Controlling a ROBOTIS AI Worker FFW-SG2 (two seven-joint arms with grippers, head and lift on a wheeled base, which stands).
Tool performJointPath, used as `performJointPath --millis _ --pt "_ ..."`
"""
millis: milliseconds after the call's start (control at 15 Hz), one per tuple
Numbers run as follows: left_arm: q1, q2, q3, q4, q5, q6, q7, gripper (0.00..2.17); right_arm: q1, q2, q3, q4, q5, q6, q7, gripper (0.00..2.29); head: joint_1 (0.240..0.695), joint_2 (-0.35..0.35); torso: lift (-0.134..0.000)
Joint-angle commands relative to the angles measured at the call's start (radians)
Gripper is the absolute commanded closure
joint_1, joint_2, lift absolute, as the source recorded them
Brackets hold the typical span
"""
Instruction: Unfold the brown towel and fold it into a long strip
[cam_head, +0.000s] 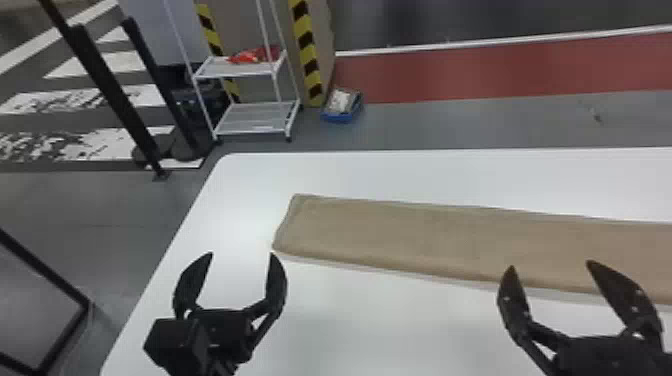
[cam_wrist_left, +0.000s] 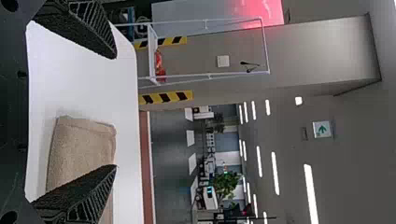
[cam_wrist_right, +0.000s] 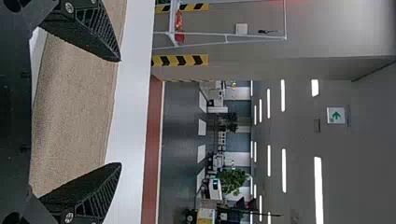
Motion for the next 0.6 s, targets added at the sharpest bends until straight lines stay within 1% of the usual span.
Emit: performJointPath --millis 0,333,533 --pt "-0.002 -0.003 0.0 -0.001 -0.001 0.0 0.001 0.04 -0.003 0.006 0.0 0.002 0.0 0.004 0.0 0.09 0.695 0.224 -0.122" --pt "-0.004 -0.003 -0.005 -0.012 -0.009 0.009 -0.009 0.04 -0.006 0.006 -0.009 0.005 -0.005 0.013 -0.006 0.09 0.695 0.222 -0.122" --pt "-0.002 -0.003 -0.008 -0.015 -0.009 0.012 -0.015 0.04 -0.006 0.006 -0.006 0.003 -0.003 0.016 -0.006 0.09 0.695 0.206 -0.122"
